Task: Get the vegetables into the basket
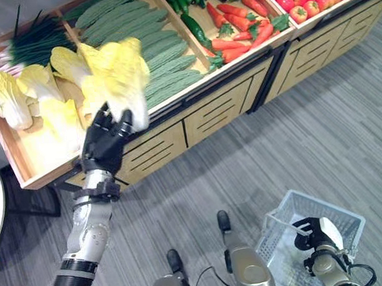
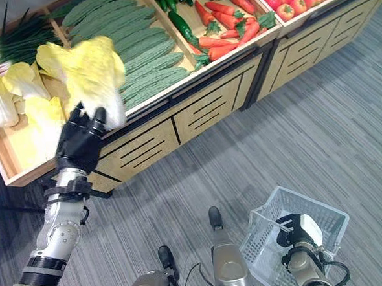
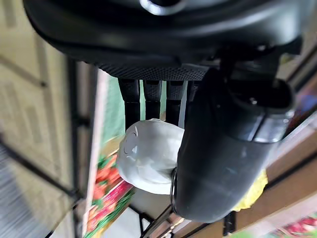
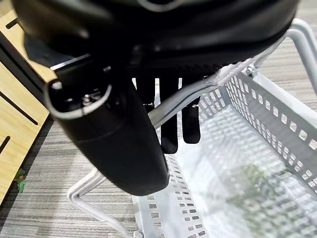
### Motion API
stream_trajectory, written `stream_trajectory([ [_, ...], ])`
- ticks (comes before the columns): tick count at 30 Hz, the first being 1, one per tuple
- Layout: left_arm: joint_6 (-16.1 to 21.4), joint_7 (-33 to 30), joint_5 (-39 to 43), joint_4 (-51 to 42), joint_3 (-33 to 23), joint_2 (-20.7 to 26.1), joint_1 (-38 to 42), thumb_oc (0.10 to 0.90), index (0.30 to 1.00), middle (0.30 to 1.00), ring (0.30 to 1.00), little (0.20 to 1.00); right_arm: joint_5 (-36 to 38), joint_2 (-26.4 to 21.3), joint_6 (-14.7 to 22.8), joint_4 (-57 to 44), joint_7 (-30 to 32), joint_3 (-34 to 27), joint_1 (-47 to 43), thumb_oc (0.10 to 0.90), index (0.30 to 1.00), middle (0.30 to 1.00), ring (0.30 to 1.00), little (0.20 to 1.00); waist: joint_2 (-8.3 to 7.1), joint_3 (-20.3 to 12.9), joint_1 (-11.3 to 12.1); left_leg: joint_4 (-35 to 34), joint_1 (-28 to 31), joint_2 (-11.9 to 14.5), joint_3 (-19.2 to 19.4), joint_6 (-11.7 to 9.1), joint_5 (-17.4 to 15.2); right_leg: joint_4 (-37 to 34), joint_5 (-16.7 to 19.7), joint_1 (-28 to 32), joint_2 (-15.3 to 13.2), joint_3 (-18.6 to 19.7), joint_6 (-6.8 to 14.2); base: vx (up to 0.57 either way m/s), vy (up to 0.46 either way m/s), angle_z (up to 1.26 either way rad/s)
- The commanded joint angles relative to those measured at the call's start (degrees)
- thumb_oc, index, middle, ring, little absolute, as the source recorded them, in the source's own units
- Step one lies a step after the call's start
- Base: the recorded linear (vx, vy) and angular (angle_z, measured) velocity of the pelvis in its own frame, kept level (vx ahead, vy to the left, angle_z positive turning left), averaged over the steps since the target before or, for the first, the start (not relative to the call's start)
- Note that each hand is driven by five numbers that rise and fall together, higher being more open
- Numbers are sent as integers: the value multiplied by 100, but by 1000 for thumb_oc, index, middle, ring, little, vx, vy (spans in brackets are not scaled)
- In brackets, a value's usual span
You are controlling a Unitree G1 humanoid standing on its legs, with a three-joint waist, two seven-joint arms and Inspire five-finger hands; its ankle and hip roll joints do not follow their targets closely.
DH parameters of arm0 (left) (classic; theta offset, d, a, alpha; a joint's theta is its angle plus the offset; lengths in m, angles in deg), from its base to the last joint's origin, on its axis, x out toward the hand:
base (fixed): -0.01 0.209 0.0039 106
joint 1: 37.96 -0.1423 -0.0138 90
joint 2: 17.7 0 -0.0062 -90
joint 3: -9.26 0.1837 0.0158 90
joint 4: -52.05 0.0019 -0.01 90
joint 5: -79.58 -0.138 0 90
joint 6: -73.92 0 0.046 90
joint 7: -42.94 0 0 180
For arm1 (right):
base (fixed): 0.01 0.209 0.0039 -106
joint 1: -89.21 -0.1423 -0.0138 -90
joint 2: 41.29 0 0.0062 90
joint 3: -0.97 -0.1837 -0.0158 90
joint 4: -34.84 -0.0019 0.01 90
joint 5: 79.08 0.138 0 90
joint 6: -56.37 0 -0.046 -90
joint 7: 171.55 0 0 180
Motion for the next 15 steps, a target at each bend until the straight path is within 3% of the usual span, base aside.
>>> stream_trajectory([
  [1,286,634,98,-310,-200,200,338,400,300,300,300,300,-110,-265,64,-155,84,-86,40,400,300,300,300,300,-251,-423,-44,38,110,71,-249,-83,-296,35,-542,414,-645,135,551,13,1,-8],
  [7,68,897,61,-418,66,172,135,400,300,300,300,300,-106,-249,74,-71,32,-123,24,400,300,300,300,300,-205,-494,-66,38,239,48,-182,-55,-317,43,-578,490,-650,153,545,15,5,-4],
  [15,16,953,-46,-574,266,281,204,400,300,300,300,300,-50,-276,27,-52,11,-181,-57,400,300,300,300,300,-346,-431,-69,821,53,-84,-70,35,-669,313,-614,454,-792,233,629,-17,42,-4],
])
